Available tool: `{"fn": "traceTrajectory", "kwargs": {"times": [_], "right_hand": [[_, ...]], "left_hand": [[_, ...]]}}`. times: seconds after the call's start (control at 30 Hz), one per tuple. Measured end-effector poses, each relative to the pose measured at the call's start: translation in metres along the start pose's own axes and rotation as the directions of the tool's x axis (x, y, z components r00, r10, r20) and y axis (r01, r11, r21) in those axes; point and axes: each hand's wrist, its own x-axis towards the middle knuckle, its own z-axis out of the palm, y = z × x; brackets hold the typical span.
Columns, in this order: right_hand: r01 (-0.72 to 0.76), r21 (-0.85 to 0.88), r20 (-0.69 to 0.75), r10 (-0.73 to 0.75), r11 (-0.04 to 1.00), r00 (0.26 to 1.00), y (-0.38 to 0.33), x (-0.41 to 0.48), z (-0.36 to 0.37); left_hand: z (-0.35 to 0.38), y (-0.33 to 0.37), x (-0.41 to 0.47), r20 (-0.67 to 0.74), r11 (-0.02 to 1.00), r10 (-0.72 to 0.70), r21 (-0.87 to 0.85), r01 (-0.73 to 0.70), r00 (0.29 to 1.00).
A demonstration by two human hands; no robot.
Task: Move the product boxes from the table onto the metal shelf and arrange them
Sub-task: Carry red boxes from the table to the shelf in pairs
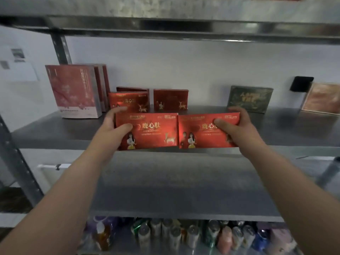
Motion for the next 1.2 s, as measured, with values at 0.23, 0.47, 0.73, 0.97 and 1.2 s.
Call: {"fn": "traceTrajectory", "kwargs": {"times": [0.23,0.47,0.73,0.97,1.2], "right_hand": [[0.092,-0.028,0.062,-0.09,0.995,0.994,0.01,0.058,0.041],[0.208,-0.172,0.307,-0.149,0.963,0.94,0.008,0.126,0.066],[0.63,-0.608,0.54,-0.33,0.483,0.774,0.008,0.169,0.104],[0.552,-0.758,0.485,-0.266,0.346,0.833,0.013,0.199,0.14],[0.547,-0.795,0.42,-0.411,0.263,0.809,0.038,0.209,0.152]], "left_hand": [[-0.009,-0.014,0.072,-0.099,0.949,0.083,0.31,-0.048,0.992],[-0.013,-0.029,0.115,-0.097,0.75,0.233,0.651,-0.116,0.968],[0.009,-0.039,0.134,0.116,0.052,0.425,0.987,-0.152,0.898],[0.001,-0.054,0.162,0.08,0.116,0.398,0.984,-0.136,0.914],[-0.003,-0.068,0.173,0.092,0.115,0.47,0.98,-0.164,0.878]]}}
